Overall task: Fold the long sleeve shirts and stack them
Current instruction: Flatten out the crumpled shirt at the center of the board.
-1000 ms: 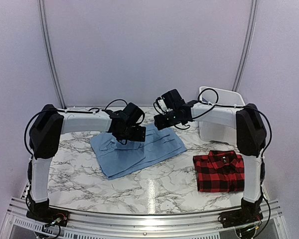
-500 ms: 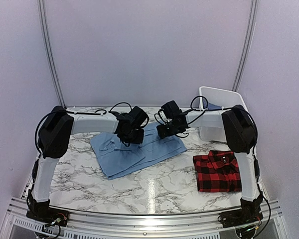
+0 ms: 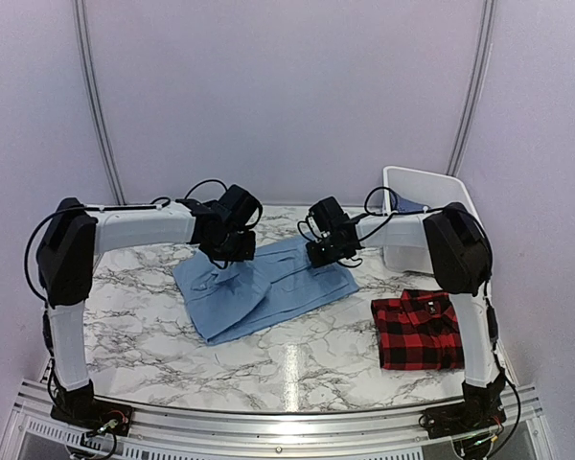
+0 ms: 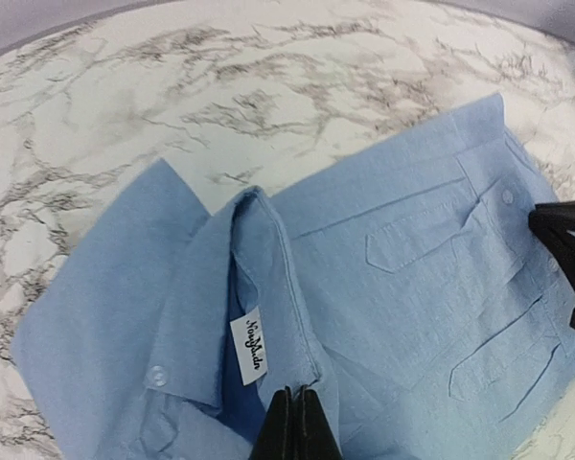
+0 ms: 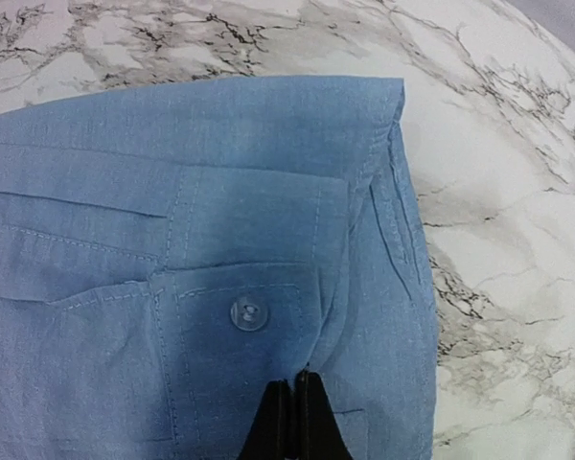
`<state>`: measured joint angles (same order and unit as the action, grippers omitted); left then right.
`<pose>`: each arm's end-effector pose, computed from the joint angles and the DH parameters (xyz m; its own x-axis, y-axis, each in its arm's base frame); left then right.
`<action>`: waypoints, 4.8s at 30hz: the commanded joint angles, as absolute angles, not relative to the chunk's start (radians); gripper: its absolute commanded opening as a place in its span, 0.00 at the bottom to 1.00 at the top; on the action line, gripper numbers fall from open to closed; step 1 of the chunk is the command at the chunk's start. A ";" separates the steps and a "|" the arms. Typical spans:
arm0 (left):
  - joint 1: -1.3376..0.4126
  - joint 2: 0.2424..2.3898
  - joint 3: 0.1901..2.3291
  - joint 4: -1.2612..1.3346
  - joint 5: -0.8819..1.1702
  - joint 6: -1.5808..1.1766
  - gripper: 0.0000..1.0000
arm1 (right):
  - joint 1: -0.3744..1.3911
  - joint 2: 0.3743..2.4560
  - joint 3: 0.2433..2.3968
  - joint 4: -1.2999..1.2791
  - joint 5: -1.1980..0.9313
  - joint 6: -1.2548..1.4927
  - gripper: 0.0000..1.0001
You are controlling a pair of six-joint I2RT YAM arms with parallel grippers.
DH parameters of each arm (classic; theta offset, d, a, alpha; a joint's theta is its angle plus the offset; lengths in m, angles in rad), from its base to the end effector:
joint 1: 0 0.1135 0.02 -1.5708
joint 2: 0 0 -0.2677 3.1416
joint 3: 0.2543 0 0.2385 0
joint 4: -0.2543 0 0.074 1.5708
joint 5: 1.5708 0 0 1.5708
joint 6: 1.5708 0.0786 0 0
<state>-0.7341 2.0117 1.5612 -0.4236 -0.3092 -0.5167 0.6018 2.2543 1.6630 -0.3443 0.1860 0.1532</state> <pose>0.3603 -0.2929 0.1949 -0.7387 0.0327 -0.6732 0.1475 0.9825 -0.1141 0.4236 0.2733 0.1205 -0.7269 -0.3173 -0.6091 -0.3592 0.9315 -0.0566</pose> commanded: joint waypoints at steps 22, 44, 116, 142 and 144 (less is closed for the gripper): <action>-0.112 1.793 1.276 -0.281 -0.143 -0.599 0.00 | 0.716 1.764 1.090 -0.421 0.231 0.345 0.00; -0.022 1.661 1.223 -0.332 -0.215 -0.530 0.67 | 0.794 1.714 1.194 -0.468 0.182 0.298 0.00; -0.316 2.053 1.607 -0.398 0.199 -0.517 0.48 | 0.204 2.065 2.149 -0.424 0.691 -0.024 0.00; -0.492 1.865 1.133 -0.134 0.325 -0.702 0.45 | 0.498 2.256 1.891 -0.563 0.531 0.142 0.00; -0.495 1.889 1.129 -0.124 0.322 -0.714 0.45 | 0.496 2.198 1.783 -0.526 0.542 0.164 0.00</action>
